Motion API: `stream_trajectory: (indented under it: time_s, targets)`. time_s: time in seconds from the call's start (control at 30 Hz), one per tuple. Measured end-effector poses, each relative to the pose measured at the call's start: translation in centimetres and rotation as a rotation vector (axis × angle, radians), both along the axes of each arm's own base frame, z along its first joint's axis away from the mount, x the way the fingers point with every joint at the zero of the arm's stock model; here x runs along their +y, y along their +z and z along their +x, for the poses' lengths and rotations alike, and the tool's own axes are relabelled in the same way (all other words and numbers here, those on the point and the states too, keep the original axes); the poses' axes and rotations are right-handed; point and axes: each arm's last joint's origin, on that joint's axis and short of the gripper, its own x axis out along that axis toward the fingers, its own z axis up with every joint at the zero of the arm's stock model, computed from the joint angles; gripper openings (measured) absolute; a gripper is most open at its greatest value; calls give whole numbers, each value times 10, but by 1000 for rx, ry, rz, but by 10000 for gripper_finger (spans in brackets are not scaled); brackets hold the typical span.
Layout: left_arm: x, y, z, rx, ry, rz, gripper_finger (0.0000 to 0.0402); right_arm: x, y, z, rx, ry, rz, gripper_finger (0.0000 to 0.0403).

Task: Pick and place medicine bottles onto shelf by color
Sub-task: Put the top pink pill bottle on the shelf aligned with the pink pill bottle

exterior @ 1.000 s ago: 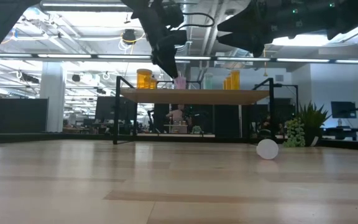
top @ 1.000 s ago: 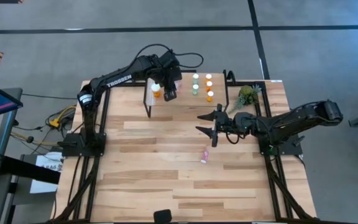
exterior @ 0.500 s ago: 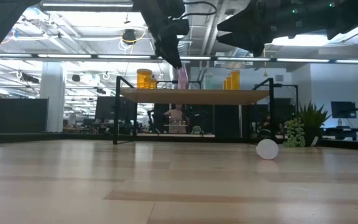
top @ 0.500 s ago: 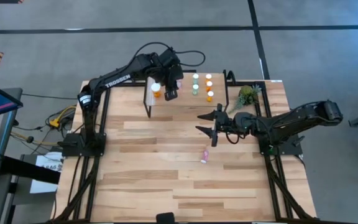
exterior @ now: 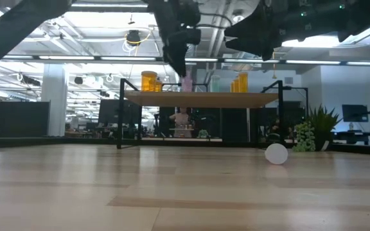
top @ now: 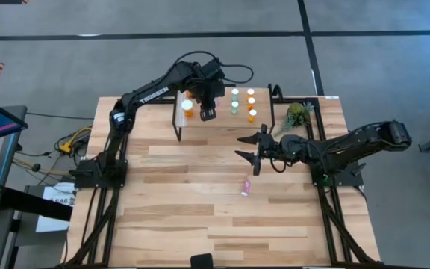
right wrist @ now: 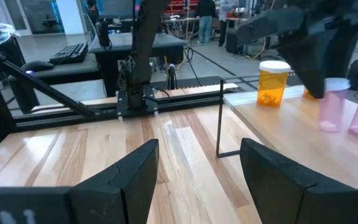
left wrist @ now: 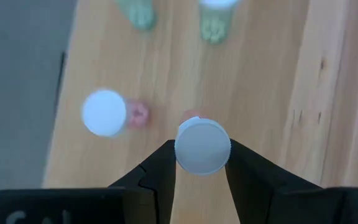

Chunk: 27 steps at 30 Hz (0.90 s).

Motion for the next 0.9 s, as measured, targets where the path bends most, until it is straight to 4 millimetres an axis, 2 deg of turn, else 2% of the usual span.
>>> stream_trajectory:
  time_s: [0.17, 0.9]
  targets:
    - [2, -10, 1, 42, 3, -29, 114, 0, -1, 0, 8, 1, 0, 249]
    - [2, -9, 4, -1, -8, -37, 114, 0, 0, 0, 4, 1, 2, 249]
